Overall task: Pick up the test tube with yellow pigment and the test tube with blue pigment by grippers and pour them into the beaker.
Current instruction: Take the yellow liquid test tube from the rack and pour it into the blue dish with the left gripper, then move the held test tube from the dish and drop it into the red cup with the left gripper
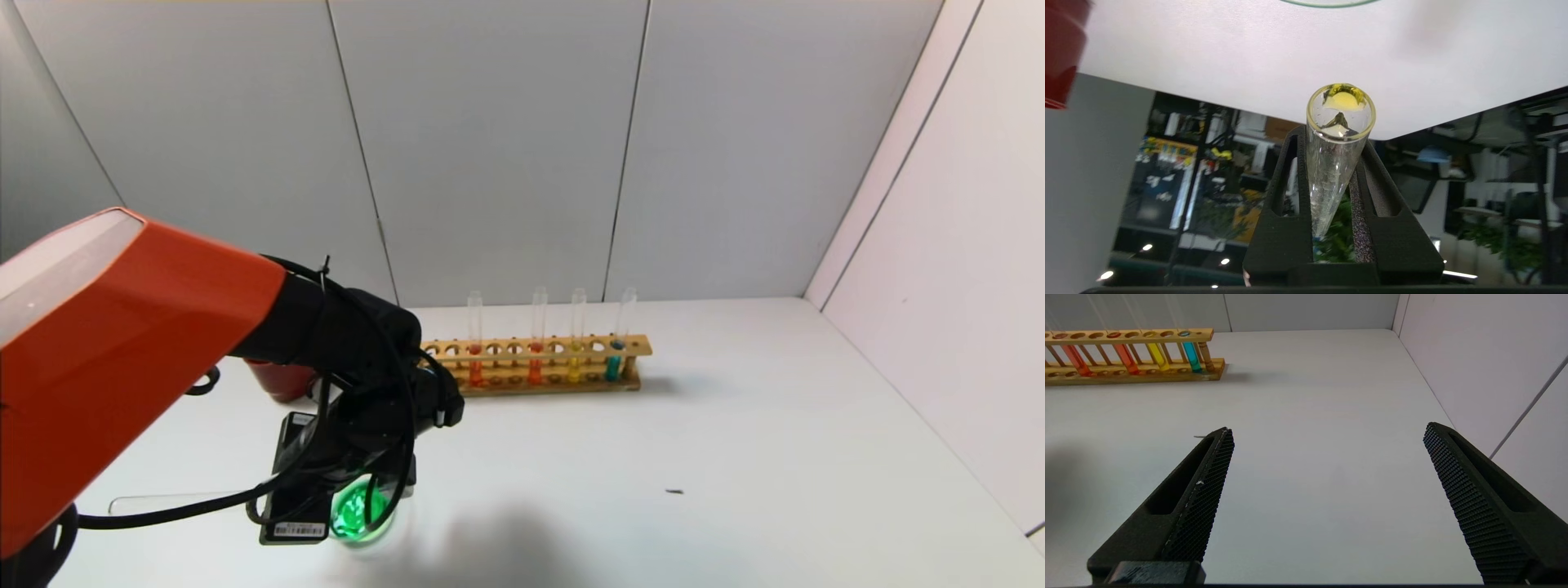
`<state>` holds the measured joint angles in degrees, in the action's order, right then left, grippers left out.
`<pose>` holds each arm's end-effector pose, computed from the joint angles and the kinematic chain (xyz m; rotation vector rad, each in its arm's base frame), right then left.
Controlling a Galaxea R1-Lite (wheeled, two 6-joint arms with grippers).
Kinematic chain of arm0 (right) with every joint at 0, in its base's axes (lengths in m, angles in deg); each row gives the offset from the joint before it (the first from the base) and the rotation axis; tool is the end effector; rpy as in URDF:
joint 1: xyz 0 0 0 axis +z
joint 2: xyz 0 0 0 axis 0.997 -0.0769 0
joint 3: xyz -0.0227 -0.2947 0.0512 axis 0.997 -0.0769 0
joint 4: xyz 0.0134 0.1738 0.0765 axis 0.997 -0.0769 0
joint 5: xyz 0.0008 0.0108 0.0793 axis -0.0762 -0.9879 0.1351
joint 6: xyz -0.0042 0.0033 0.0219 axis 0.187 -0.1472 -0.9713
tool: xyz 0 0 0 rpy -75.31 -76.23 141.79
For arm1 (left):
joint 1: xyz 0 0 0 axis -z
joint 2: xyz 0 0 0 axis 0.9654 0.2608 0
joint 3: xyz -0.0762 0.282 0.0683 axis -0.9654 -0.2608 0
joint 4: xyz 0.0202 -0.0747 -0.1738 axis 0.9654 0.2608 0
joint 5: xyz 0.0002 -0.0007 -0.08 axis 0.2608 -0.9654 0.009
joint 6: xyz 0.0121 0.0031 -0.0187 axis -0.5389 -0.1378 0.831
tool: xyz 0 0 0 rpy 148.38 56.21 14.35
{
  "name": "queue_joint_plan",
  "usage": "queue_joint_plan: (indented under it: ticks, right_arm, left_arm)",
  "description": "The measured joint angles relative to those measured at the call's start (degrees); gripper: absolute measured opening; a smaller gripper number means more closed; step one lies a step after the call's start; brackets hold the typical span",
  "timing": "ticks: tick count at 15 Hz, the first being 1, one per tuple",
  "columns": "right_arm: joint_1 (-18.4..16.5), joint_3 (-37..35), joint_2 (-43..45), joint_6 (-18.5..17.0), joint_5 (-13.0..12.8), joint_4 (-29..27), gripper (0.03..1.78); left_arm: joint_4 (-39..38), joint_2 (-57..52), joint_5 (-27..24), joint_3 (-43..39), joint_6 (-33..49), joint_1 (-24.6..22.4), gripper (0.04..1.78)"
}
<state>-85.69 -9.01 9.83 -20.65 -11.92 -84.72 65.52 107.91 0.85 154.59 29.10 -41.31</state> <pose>-0.0242 -0.0002 0.0760 0.0132 0.0289 -0.0109 0.2598 -0.1571 0.1005 1.4643 1.6082 -0.4201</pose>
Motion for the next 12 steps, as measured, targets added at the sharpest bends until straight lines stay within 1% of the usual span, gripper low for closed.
queue_joint_plan:
  ticks: [3,5,8,10,12]
  right_arm:
    - [0.0,0.0,0.0,0.0,0.0,0.0,1.7]
    - [0.0,0.0,0.0,0.0,0.0,0.0,1.7]
    - [0.0,0.0,0.0,0.0,0.0,0.0,1.7]
    - [0.0,0.0,0.0,0.0,0.0,0.0,1.7]
    - [0.0,0.0,0.0,0.0,0.0,0.0,1.7]
  left_arm:
    - [-0.8,-5.4,-6.6,-0.6,5.3,-1.3,0.32]
    - [-3.5,-10.1,-8.4,-2.4,11.0,-1.5,0.32]
    - [-11.3,-18.9,-8.8,-7.9,15.7,-1.5,0.32]
    - [-19.7,-24.4,-8.8,-11.9,19.0,-2.5,0.32]
    - [-27.7,-28.4,-9.2,-13.9,23.7,-4.2,0.32]
